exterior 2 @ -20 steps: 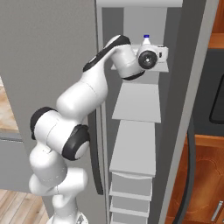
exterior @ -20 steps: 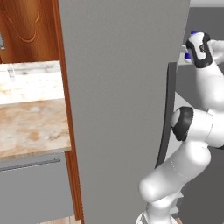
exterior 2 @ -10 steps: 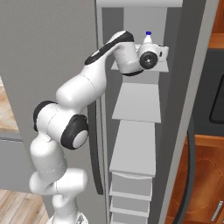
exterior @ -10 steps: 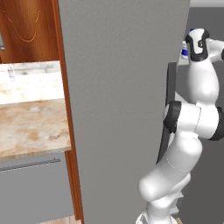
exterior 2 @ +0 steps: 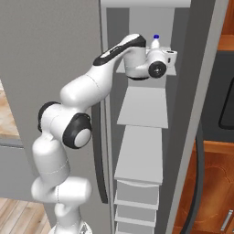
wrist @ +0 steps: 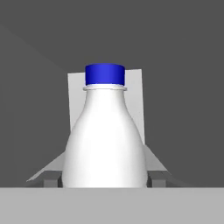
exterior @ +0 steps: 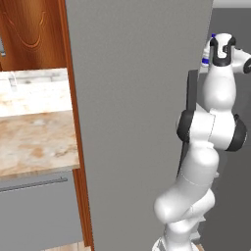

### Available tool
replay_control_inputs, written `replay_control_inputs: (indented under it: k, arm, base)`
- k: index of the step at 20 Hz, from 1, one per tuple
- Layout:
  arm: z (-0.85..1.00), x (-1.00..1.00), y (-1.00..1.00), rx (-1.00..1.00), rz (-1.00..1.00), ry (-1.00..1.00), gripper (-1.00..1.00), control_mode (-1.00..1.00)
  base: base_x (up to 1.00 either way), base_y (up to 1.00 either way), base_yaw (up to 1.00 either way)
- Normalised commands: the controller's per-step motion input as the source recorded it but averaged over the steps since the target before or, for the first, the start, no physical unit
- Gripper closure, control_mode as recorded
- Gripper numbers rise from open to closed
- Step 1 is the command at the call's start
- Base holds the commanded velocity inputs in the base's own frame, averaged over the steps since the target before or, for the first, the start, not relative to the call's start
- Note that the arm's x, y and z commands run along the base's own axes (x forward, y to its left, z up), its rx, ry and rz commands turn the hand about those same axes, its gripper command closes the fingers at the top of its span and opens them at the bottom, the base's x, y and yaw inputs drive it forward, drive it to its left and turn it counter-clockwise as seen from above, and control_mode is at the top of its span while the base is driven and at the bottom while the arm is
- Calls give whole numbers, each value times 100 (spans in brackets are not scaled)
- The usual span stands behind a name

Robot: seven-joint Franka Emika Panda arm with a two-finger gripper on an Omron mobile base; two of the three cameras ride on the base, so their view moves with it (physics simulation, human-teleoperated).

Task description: Take the bottled waters from the counter and place them in the freezer to freeze. Close the freezer door after placing the bottles.

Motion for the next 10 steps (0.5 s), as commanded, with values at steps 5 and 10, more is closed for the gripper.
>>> replay_control_inputs:
  k: [5, 10]
  arm:
    - [-8, 0, 0, -7, 0, 0, 100, -100]
    - [0, 0, 0, 0, 0, 4, 100, -100]
  base:
    - [0, 0, 0]
    - [0, 0, 0]
